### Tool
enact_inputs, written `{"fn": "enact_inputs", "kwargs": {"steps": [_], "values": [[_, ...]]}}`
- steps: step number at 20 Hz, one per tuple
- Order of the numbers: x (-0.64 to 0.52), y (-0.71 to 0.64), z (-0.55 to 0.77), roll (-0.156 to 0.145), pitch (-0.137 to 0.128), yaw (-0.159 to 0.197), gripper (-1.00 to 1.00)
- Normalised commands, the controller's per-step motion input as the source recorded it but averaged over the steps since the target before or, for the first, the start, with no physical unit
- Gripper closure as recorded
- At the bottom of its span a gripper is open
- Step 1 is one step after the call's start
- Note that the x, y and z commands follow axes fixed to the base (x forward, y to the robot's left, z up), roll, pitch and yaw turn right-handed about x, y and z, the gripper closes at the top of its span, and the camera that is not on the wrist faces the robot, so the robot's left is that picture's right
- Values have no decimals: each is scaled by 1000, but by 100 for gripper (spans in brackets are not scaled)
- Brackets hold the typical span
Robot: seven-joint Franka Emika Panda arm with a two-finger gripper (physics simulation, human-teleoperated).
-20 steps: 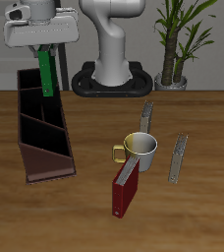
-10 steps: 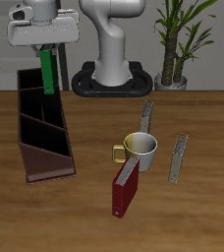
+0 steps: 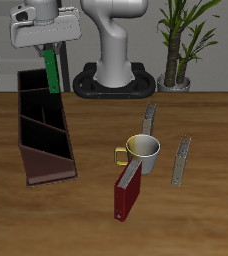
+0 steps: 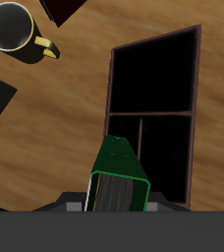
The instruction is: Place the green book into the right desk caddy's front compartment and place the left yellow book into the right desk caddy's right compartment and place the red book into the right desk caddy's right compartment
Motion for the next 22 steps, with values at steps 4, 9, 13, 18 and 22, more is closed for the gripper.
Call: {"fn": "enact_inputs", "kwargs": {"steps": [4,9,13,18,22], "values": [[104,-55,131,-20,10,93,100],[140,-43,19,-26,16,24,100],[164,-36,-21,2,17,26,100],[194,-32,-75,15,24,-1,100],[147,-41,-88,31,23,-26,100]]}}
